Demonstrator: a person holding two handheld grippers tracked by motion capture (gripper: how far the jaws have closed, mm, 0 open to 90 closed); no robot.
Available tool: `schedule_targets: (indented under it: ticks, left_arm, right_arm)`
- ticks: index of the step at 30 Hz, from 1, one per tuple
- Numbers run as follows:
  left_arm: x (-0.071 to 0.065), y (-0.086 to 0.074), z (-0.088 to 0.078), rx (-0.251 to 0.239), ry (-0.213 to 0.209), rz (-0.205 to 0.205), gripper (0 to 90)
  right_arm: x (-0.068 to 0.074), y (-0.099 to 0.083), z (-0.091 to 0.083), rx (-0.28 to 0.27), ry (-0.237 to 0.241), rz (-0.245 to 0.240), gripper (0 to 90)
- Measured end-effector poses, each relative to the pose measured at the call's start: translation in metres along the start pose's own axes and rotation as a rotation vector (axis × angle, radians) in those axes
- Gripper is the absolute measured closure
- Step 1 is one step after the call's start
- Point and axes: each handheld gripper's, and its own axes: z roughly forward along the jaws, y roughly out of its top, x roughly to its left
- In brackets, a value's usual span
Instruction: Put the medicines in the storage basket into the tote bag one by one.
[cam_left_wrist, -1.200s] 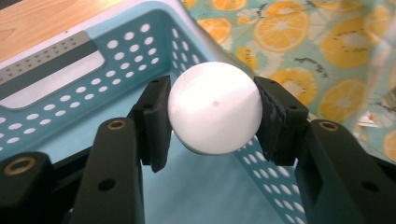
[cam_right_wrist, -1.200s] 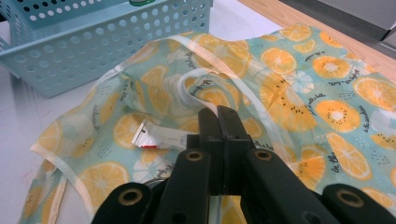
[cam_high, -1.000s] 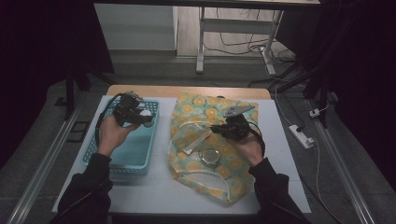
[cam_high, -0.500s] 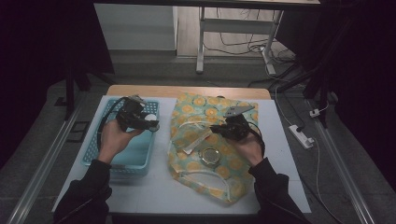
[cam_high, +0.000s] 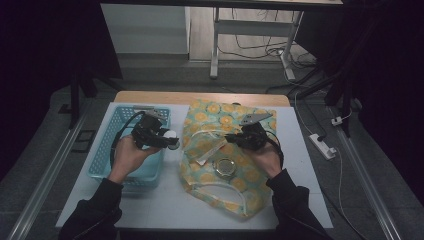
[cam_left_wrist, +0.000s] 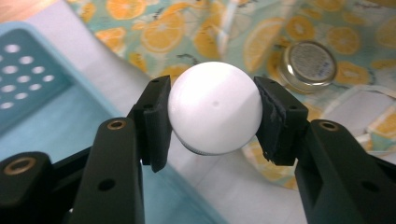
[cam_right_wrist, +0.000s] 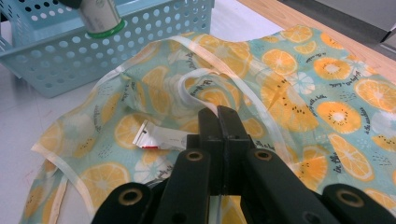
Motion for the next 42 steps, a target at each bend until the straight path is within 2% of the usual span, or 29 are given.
schedule_targets:
  ticks: [3, 11, 23, 31, 33, 42]
  left_arm:
    - [-0.007, 0.001, 0.003, 0.003, 0.001, 0.021, 50.7]
    - [-0.026, 0.006, 0.013, 0.002, -0.047, 0.063, 50.7]
    - [-0.053, 0.024, 0.046, 0.015, -0.111, 0.123, 50.7]
    - [-0.068, 0.041, 0.073, 0.039, -0.108, 0.177, 50.7]
    - [-0.071, 0.045, 0.080, 0.045, -0.092, 0.191, 50.7]
    - [-0.073, 0.057, 0.106, 0.050, -0.063, 0.204, 50.7]
  right_arm:
    - [0.000, 0.000, 0.000, 0.000, 0.002, -0.002, 90.0]
    - [0.000, 0.000, 0.000, -0.001, -0.001, -0.001, 90.0]
    - [-0.001, 0.000, 0.000, -0.001, -0.001, 0.000, 90.0]
    - [-0.001, 0.000, -0.001, -0.007, -0.004, 0.001, 90.0]
    - [-0.001, 0.000, -0.001, -0.008, -0.003, 0.002, 90.0]
    - [-0.002, 0.000, -0.001, -0.006, -0.007, 0.004, 90.0]
